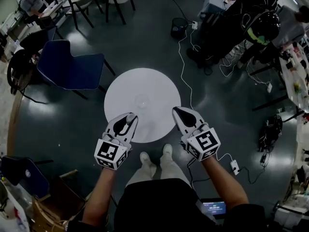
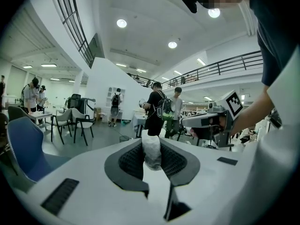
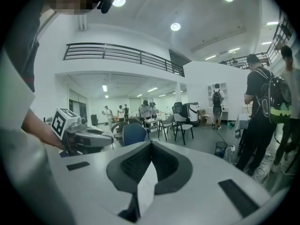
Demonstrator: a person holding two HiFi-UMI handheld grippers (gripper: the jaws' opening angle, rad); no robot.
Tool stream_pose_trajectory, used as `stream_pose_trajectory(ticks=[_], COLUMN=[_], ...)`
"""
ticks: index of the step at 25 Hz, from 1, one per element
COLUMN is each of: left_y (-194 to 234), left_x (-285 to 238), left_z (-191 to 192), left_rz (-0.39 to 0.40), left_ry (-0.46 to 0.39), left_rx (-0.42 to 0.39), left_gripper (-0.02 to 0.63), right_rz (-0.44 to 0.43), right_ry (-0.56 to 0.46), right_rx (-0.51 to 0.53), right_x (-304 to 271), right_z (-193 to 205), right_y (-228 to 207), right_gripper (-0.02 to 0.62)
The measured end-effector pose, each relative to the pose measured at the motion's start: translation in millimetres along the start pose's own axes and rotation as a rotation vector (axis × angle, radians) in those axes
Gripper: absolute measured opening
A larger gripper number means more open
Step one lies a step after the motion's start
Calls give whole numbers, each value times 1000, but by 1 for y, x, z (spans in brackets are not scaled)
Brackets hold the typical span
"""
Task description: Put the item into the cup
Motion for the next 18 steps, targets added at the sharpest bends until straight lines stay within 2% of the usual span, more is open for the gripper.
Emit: stream_pose_trajectory(ticks=[10,18], left_y=[30,55], left_x=[-48,-99], left_z=[23,52], left_rz=[-64,-48], left_ry=[81,197], left_rx=[-29,-114], left_gripper=[81,81], right_rz=[-42,-51], right_ry=[63,100], right_rx=[-13,-36], right_x=[-21,-35], right_z=[30,50], right_y=[-29,-46], right_gripper=[17,17])
Point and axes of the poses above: the fingertips, and each gripper's own axes: x backward along the fingers, y to its left, z out of its underside, the point moved 7 cm from there along x, backward along the fingers, and after that the axes turned 5 degrees about x, right-handed, at the moved point
